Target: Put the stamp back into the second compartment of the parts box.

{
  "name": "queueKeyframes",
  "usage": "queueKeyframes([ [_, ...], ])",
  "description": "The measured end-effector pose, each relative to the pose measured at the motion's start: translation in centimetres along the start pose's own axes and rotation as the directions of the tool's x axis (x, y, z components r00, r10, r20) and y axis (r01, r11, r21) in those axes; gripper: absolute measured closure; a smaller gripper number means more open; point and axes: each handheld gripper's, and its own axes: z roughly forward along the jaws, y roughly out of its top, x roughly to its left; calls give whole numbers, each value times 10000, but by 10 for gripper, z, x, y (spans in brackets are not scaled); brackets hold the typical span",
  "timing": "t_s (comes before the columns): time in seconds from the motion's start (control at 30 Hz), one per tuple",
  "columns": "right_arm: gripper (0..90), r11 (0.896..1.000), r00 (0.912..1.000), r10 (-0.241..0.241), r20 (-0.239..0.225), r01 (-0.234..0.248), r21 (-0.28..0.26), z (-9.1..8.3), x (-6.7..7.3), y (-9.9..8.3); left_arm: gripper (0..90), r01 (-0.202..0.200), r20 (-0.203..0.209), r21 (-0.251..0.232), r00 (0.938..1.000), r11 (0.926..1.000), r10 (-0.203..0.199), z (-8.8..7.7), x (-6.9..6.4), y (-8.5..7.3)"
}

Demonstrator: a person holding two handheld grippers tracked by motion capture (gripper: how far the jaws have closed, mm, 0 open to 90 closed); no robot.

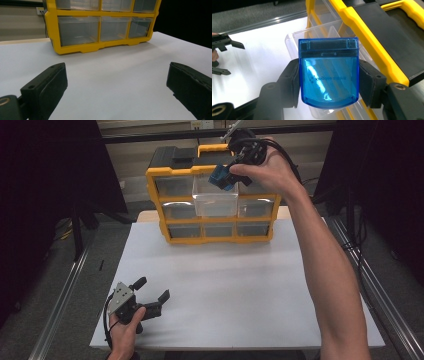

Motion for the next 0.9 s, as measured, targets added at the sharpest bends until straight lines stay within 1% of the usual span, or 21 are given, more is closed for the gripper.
queueKeyframes([
  [0.07,417,9996,10000,-10,79,8,282,3,-1,3,35,-139,0,51,9999,9999,139,-1,1,0],
  [0.13,417,9990,10000,-25,-26,26,452,8,-2,4,35,-160,28,79,9999,9998,159,-1,2,0],
  [0.17,418,9984,10000,-18,11,17,568,10,-2,5,35,-113,21,83,9999,9999,113,0,2,0],
  [0.2,417,9975,10000,-16,-60,20,712,13,-3,6,35,-129,53,88,9999,9999,129,0,2,-1],
  [0.27,418,9954,10000,5,-40,-1,962,18,-4,7,35,-146,51,95,9999,9998,146,0,2,0],
  [0.3,418,9945,9999,-28,-131,41,1042,20,-4,7,35,-154,-1,92,9999,9998,154,0,2,0],
  [0.37,418,9934,9999,-62,-127,76,1146,23,-5,9,35,-150,-7,97,9999,9998,150,0,2,0],
  [0.4,418,9929,10000,-60,-27,63,1187,23,-6,9,35,-147,61,89,9999,9999,146,0,2,0],
  [0.43,418,9929,10000,31,-32,-27,1186,23,-6,10,35,-127,36,103,9999,9999,126,0,2,-1],
  [0.53,418,9922,10000,10,-40,-5,1250,24,-9,12,35,-113,-19,125,9999,9999,113,0,2,-1],
  [0.57,418,9916,10000,36,2,-36,1295,24,-10,12,35,-86,85,105,9999,9999,85,0,3,-1],
  [0.63,418,9923,9999,12,166,-32,1241,26,-11,13,35,-122,51,114,9999,9999,121,0,3,-1],
  [0.67,418,9920,9999,119,15,-120,1254,27,-12,13,35,-119,56,113,9999,9999,119,0,3,-1],
  [0.7,418,9912,9998,198,-18,-194,1310,29,-13,13,35,-120,54,116,9999,9999,120,0,3,-1],
  [0.77,418,9899,9999,153,-23,-148,1409,32,-14,13,35,-62,23,107,10000,9999,62,0,3,0],
  [0.87,418,9886,9995,311,-31,-303,1475,35,-13,13,35,-70,36,107,10000,9999,70,0,3,0],
  [0.9,418,9881,9997,234,-11,-229,1519,36,-14,13,35,-114,9,109,9999,9999,114,0,3,0],
])
